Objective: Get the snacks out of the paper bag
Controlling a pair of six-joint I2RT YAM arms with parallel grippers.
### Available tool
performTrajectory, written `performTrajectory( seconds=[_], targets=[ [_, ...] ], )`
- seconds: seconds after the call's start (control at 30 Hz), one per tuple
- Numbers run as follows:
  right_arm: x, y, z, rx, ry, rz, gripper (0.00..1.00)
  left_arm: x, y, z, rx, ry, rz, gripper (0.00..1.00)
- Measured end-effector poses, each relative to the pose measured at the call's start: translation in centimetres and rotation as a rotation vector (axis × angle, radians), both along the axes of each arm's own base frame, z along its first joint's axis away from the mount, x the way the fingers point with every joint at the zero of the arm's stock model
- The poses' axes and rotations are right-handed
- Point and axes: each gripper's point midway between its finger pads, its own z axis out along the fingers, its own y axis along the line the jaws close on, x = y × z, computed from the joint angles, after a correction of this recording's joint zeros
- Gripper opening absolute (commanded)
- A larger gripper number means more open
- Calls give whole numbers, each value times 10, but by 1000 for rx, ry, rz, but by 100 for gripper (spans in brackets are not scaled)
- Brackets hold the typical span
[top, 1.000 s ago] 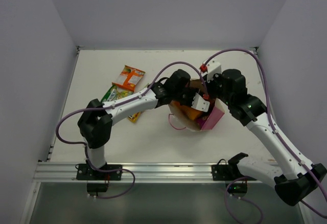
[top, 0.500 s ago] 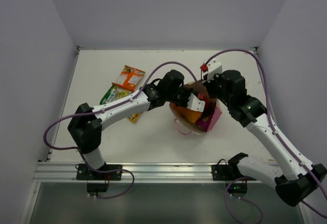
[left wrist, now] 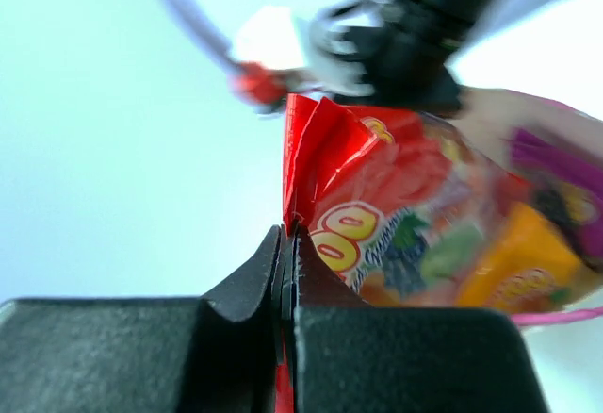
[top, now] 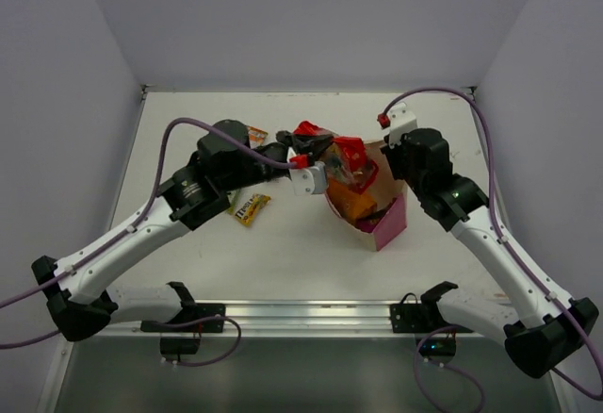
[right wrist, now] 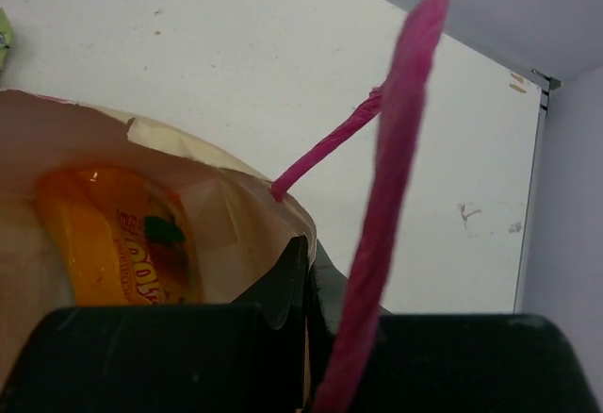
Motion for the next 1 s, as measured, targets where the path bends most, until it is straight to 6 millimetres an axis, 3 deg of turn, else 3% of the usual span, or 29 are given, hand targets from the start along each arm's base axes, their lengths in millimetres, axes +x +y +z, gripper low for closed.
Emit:
performTrajectory(
  seconds=[0.1, 0.2, 0.3, 0.37, 0.5, 0.57, 0.73, 0.83, 0.9, 0.93, 0.97, 1.0],
  targets=[
    [2, -4, -1, -3, 1, -23, 0, 6, 27, 35, -99, -36, 127, 0],
    [2, -6, -1, -2, -1, -35, 0, 30, 63, 56, -172, -52, 338, 0],
    [2, -6, -1, -2, -1, -40, 0, 72, 111, 56, -203, -35, 599, 0],
    [2, -6, -1, 1, -1, -40, 0, 103, 150, 43, -200, -10, 781, 0],
    [2, -6, -1, 7, 1, -42, 0, 161, 231, -13, -130, 71, 1119, 0],
    [2, -5, -1, 11, 2, -42, 0, 187, 267, -55, -70, 136, 1264, 0],
    [1, -2, -2, 26, 7, -31, 0, 217, 347, -164, 91, 296, 1533, 0],
    [1, -1, -2, 32, 9, -27, 0, 223, 368, -212, 141, 388, 1604, 0],
    [1, -1, -2, 33, 9, -26, 0, 227, 372, -237, 158, 430, 1624, 0],
    [1, -1, -2, 34, 10, -24, 0, 228, 371, -248, 167, 451, 1627, 7],
    [1, -1, -2, 34, 10, -24, 0, 229, 370, -255, 165, 459, 1631, 36],
    [1, 0, -2, 35, 10, -21, 0, 231, 369, -257, 158, 454, 1638, 52]
  ],
)
